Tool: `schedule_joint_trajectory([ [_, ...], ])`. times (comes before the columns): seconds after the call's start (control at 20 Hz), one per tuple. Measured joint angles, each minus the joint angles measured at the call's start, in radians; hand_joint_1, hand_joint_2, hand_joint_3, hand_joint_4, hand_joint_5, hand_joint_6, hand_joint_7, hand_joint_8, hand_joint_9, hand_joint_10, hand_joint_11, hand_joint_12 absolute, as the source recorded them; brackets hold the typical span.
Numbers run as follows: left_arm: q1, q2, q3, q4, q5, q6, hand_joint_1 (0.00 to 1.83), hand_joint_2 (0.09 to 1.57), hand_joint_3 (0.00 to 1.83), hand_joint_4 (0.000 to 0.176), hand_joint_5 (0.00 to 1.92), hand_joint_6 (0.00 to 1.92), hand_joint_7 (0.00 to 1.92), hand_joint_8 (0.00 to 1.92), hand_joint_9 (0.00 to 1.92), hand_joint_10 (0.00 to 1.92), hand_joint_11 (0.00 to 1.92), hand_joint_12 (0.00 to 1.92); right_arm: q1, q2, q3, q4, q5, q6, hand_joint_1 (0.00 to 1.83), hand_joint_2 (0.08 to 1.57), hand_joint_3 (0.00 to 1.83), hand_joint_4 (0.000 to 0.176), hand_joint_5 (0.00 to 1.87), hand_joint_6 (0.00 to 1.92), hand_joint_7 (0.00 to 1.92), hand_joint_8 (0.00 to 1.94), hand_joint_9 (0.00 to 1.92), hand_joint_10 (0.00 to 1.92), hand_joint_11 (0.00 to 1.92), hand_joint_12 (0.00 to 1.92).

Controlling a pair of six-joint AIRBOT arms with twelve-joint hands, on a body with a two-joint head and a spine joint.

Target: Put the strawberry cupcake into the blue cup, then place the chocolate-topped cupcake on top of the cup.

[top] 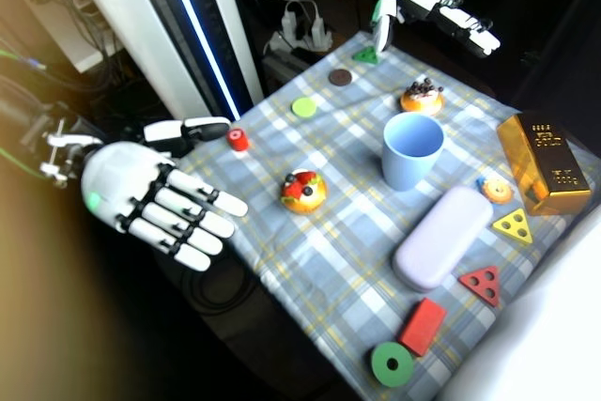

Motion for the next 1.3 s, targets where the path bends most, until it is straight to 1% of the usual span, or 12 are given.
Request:
schedule_joint_trajectory([
  [0.15,0.0,0.0,0.0,-0.002,0.0,0.0,0.0,0.83,0.0,0.05,0.11,0.0,0.08,0.0,0.03,0.0,0.0,0.0,0.0,0.0,0.0,0.0,-0.001,0.0,0.09,0.78,0.01,0.004,0.0,0.0,0.0,0.0,0.0,0.0,0.0,0.0],
  [0.2,0.0,0.0,0.0,-0.001,0.0,0.0,0.0,0.83,0.0,0.049,0.12,0.01,0.09,0.01,0.04,0.01,0.0,0.0,0.0,0.0,0.0,0.0,-0.002,0.0,0.08,0.77,0.0,0.016,0.0,0.0,0.0,0.0,0.0,0.0,0.0,0.0],
  [0.3,0.0,0.0,0.0,-0.001,0.001,0.0,0.0,0.82,0.0,0.062,0.11,0.0,0.07,0.0,0.03,0.0,0.0,0.0,0.002,0.0,0.006,-0.009,-0.013,0.0,0.07,0.78,0.01,0.0,0.0,0.0,0.0,0.0,0.0,0.0,0.0,0.0],
  [0.45,0.0,0.0,0.0,0.004,0.007,0.0,0.0,0.84,0.01,0.052,0.11,0.0,0.08,0.0,0.04,0.0,0.0,0.0,0.045,0.011,0.04,-0.076,-0.079,0.037,0.15,0.82,0.01,0.008,0.0,0.0,0.0,0.0,0.0,0.0,0.0,0.0],
  [0.5,0.0,0.0,0.0,0.005,0.009,0.0,0.0,0.82,0.0,0.071,0.1,0.0,0.07,0.0,0.04,0.0,0.0,0.0,0.073,0.024,0.055,-0.12,-0.111,0.06,0.21,0.82,0.01,0.035,0.0,0.0,0.0,0.0,0.0,0.0,0.0,0.0],
  [0.65,0.0,0.0,0.0,0.005,0.011,0.0,0.0,0.81,0.0,0.069,0.09,0.0,0.05,0.0,0.01,0.0,0.0,0.0,0.16,0.044,0.113,-0.243,-0.203,0.131,0.35,0.83,0.01,0.03,0.02,0.01,0.03,0.01,0.0,0.0,0.0,0.0],
  [0.7,0.0,0.0,0.0,0.005,0.015,0.0,0.0,0.81,0.0,0.076,0.09,0.0,0.06,0.01,0.03,0.01,0.0,0.0,0.19,0.044,0.149,-0.294,-0.254,0.188,0.39,0.85,0.01,0.051,0.04,0.01,0.05,0.02,0.0,0.0,0.0,0.0],
  [0.95,0.0,0.0,0.0,0.008,0.027,0.0,0.0,0.78,0.0,0.074,0.09,0.0,0.04,0.0,0.0,0.0,0.0,0.0,0.373,0.046,0.223,-0.505,-0.496,0.264,0.61,0.88,0.0,0.029,0.14,0.01,0.21,0.01,0.19,0.02,0.18,0.08],
  [1.0,0.0,0.0,0.0,0.009,0.028,0.0,0.0,0.79,0.0,0.073,0.08,0.0,0.03,0.0,0.0,0.0,0.0,0.0,0.42,0.046,0.226,-0.566,-0.547,0.265,0.53,0.86,0.0,0.041,0.18,0.01,0.28,0.01,0.25,0.02,0.19,0.09],
  [1.1,0.0,0.0,0.0,0.006,0.03,0.0,0.0,0.8,0.0,0.061,0.08,0.0,0.03,0.0,0.0,0.0,0.0,0.0,0.469,0.038,0.244,-0.638,-0.616,0.274,0.26,0.85,0.0,0.002,0.24,0.0,0.42,0.01,0.38,0.01,0.28,0.16],
  [1.2,0.0,0.0,0.0,0.005,0.031,0.0,0.0,0.8,0.0,0.05,0.09,0.0,0.03,0.0,0.0,0.0,0.0,0.0,0.486,0.016,0.283,-0.698,-0.669,0.36,0.11,0.87,0.01,0.026,0.24,0.0,0.42,0.0,0.36,0.0,0.24,0.16],
  [1.3,0.0,0.0,0.0,0.006,0.032,0.0,0.0,0.81,0.0,0.047,0.09,0.0,0.04,0.0,0.01,0.0,0.0,0.0,0.492,-0.01,0.324,-0.744,-0.689,0.449,0.07,0.88,0.0,0.015,0.19,0.0,0.38,0.0,0.34,0.0,0.14,0.32],
])
